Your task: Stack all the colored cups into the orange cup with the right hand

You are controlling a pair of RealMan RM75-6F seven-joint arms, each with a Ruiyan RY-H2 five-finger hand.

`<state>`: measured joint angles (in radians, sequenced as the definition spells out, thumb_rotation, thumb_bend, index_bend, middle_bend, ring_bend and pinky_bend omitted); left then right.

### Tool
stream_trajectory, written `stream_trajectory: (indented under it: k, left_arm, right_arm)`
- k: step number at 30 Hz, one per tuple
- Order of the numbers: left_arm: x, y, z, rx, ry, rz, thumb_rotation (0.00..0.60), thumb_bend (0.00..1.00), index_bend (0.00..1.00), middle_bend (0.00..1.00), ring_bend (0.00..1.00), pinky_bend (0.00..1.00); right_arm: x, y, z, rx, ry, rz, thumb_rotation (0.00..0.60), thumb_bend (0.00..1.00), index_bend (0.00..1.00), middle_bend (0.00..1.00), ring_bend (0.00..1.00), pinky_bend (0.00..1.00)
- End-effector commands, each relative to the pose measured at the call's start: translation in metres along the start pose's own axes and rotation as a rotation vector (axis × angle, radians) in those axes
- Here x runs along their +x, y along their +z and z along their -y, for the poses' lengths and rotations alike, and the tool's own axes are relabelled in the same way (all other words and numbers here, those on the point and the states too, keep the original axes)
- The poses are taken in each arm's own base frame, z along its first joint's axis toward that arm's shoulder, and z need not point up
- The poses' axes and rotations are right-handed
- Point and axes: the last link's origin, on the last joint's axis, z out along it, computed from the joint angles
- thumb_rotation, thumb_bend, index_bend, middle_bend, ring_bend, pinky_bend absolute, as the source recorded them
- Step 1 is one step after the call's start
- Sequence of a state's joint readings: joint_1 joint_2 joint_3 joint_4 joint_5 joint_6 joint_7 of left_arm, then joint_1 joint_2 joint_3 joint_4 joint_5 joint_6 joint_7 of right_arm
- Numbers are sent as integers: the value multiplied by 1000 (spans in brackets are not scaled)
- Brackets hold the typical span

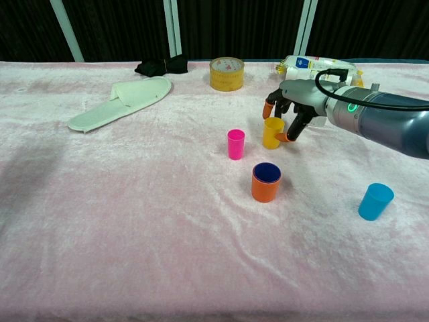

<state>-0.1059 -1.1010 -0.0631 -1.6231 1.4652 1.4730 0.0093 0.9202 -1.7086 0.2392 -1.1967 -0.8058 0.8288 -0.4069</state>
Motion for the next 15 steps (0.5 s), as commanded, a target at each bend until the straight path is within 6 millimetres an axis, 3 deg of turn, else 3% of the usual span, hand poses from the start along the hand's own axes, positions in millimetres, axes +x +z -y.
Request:
stream_trajectory:
  k: [1, 9, 15]
  left_arm:
    - [0, 0, 0, 1, 0, -1, 600, 342, 45, 42, 0, 12]
    - [0, 0, 0, 1, 2, -1, 600, 342, 45, 42, 0, 12]
    - [0, 0, 0, 0, 1, -1, 600, 342, 45, 42, 0, 12]
  right_arm:
    - [-4, 1, -1, -4, 10, 3, 600, 355, 416, 445, 229, 215]
    - [-3, 1, 0, 18, 31, -25, 600, 395, 505, 484, 247, 215]
    - [17, -10, 0, 44, 57, -75, 600, 396, 516, 486, 249, 215]
